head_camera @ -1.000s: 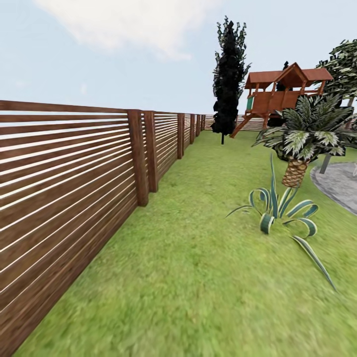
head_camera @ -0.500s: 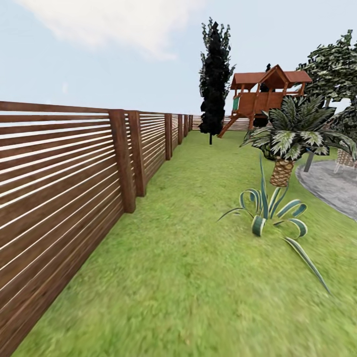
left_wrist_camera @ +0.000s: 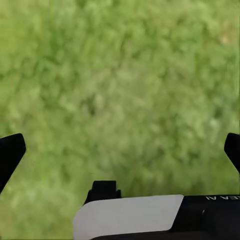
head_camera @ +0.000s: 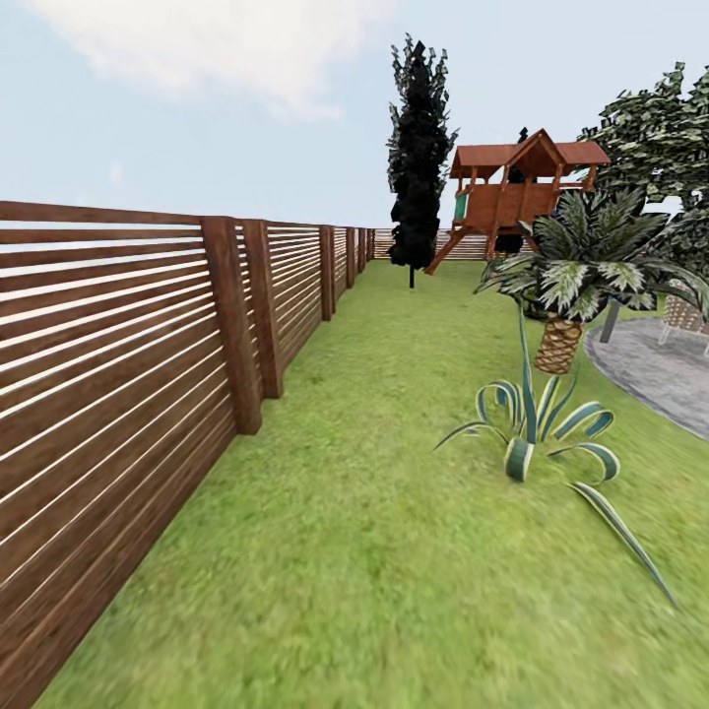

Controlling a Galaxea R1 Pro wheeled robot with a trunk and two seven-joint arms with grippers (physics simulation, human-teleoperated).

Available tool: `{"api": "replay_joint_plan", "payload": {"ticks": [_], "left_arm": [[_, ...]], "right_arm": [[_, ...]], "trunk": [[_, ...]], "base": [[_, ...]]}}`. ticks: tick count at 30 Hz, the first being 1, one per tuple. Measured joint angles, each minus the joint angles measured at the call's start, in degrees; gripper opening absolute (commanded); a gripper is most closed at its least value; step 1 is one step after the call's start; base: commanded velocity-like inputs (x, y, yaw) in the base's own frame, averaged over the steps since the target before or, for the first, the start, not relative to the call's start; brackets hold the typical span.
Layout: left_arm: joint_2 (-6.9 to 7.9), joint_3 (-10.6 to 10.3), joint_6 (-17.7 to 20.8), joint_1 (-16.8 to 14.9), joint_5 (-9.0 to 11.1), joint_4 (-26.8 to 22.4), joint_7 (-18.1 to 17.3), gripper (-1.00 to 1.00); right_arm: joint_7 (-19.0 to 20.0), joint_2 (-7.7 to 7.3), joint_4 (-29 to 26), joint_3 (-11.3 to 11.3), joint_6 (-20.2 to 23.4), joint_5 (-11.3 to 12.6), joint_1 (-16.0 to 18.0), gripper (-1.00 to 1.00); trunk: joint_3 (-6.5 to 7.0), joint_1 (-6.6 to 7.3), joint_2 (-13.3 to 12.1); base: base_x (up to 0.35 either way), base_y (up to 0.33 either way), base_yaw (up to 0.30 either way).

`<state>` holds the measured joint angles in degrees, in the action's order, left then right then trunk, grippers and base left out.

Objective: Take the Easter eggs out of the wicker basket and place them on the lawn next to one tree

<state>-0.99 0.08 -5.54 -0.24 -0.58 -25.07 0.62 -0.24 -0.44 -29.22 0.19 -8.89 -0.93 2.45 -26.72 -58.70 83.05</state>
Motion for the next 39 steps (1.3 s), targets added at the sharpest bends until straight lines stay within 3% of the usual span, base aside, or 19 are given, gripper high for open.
{"api": "replay_joint_plan", "payload": {"ticks": [39], "left_arm": [[-0.44,0.0,0.0,0.0,-0.06,0.34,0.02,1.0]], "right_arm": [[0.0,0.41,0.28,0.16,-0.01,-1.38,0.02,1.0]], "trunk": [[-0.9,0.0,0.0]], "base": [[0.313,0.14,-0.029]]}}
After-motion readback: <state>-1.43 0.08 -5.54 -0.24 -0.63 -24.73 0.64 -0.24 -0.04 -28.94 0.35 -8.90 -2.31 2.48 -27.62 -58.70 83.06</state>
